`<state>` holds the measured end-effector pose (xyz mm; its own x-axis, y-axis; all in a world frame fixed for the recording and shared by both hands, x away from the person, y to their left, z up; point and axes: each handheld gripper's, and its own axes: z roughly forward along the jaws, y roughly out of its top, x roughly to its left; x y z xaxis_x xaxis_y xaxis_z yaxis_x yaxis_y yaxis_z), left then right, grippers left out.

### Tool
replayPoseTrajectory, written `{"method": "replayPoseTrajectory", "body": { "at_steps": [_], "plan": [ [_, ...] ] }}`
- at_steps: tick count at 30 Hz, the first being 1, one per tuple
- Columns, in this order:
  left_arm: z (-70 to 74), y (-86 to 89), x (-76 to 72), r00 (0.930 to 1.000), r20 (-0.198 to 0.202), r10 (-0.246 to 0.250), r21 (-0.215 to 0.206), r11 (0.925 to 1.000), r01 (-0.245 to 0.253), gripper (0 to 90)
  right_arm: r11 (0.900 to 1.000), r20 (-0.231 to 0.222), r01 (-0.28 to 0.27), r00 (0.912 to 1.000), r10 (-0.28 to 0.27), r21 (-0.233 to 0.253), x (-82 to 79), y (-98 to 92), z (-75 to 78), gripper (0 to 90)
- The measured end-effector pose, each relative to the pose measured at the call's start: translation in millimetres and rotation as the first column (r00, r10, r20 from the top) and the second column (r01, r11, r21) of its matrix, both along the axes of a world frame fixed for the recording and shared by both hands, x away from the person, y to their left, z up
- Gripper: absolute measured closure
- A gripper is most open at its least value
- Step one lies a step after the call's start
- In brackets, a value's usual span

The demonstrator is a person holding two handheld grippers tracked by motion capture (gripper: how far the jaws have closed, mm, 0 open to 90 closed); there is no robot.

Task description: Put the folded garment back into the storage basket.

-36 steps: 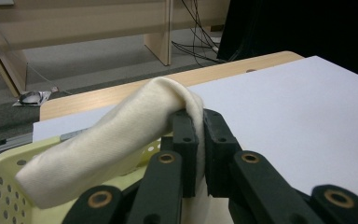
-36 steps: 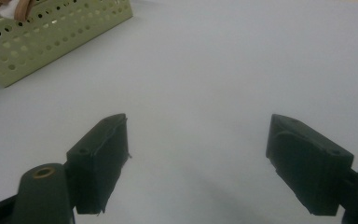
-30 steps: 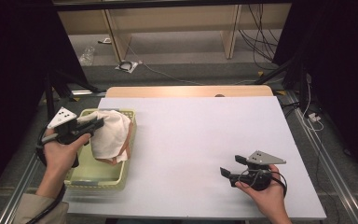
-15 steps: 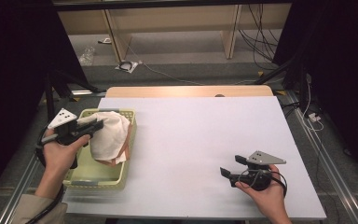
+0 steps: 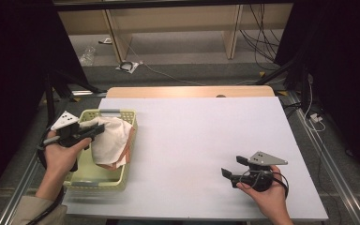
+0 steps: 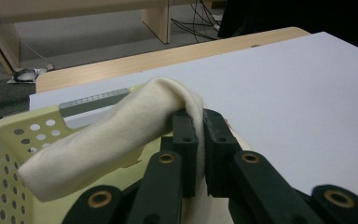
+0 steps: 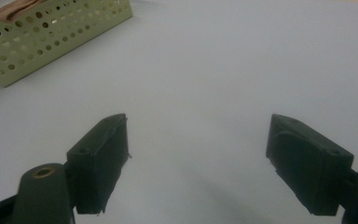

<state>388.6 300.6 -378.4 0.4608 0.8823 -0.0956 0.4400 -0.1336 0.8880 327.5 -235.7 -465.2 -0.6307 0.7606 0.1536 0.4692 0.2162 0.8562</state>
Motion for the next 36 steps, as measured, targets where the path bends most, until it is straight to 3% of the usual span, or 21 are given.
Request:
{"method": "replayPoseTrajectory", "body": {
  "at_steps": [20, 36],
  "plan": [
    [-6.9, 7.3, 2.0, 0.9989, -0.047, -0.001, 0.004, 1.0, 0.001, 84.3, 1.0, -0.001, -0.001, 1.0, 0.001, -0.004, 0.3, 0.1, -0.4, 21.7],
    [-5.9, 13.8, 1.5, 0.9985, -0.055, 0.009, 0.003, 1.0, -0.008, 84.4, 1.0, 0.0, -0.001, 1.0, 0.001, -0.002, 0.6, 0.4, -0.6, 21.8]
  ]
}}
